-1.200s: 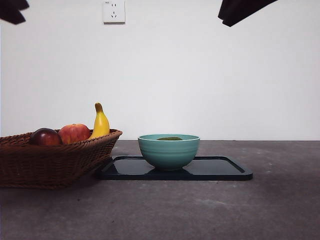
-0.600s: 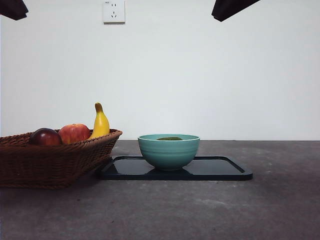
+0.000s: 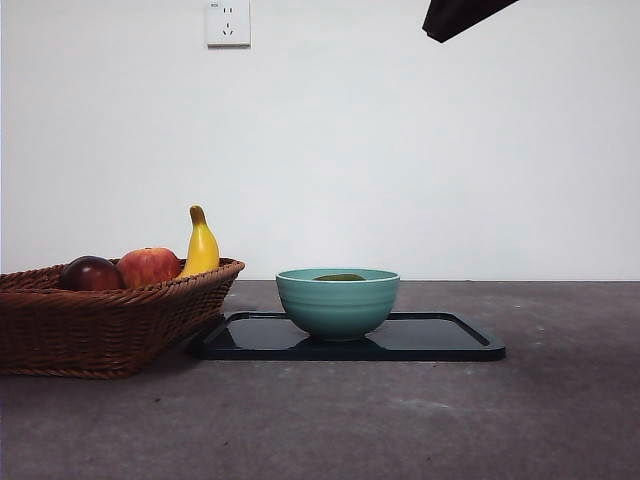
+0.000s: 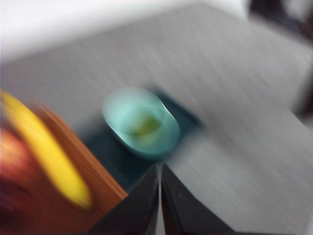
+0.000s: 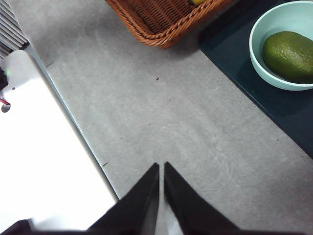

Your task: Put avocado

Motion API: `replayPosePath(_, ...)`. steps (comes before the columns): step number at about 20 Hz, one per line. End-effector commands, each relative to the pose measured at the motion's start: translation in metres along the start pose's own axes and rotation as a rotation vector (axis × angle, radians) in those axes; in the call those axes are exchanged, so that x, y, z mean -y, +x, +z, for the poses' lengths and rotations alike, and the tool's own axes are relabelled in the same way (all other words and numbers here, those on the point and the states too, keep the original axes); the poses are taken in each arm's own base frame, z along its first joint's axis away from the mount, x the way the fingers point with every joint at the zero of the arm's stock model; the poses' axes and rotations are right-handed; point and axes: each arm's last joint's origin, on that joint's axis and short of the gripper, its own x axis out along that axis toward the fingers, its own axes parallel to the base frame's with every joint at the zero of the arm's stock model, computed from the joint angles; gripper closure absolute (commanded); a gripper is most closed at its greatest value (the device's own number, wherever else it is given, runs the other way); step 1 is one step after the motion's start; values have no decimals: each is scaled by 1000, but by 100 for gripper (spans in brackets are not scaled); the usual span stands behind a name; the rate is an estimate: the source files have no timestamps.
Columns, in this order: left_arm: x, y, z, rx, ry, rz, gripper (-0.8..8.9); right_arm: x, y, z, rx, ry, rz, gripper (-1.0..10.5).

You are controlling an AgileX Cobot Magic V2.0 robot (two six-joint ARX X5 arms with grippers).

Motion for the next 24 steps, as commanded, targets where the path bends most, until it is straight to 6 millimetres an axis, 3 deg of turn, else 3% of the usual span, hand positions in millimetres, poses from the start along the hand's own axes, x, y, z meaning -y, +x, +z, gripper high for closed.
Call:
replayPosePath(1,-9,-17,-9,270,123,244,807,-3,0,3,11,-13,10,940)
replayPosePath(6,-16,-29,-70,403,140,648,806,-3,0,3,11,-13,10,940)
replayPosePath(12,-19,-16,-133,264,75,709,806,-3,0,3,11,-13,10,940)
replayPosePath(19,-19,-5,-171,111,-7,696,807,-3,0,3,11,-13,10,940)
replayPosePath(24,-21,0,-182,88,-50,689,806,-3,0,3,11,-13,10,940)
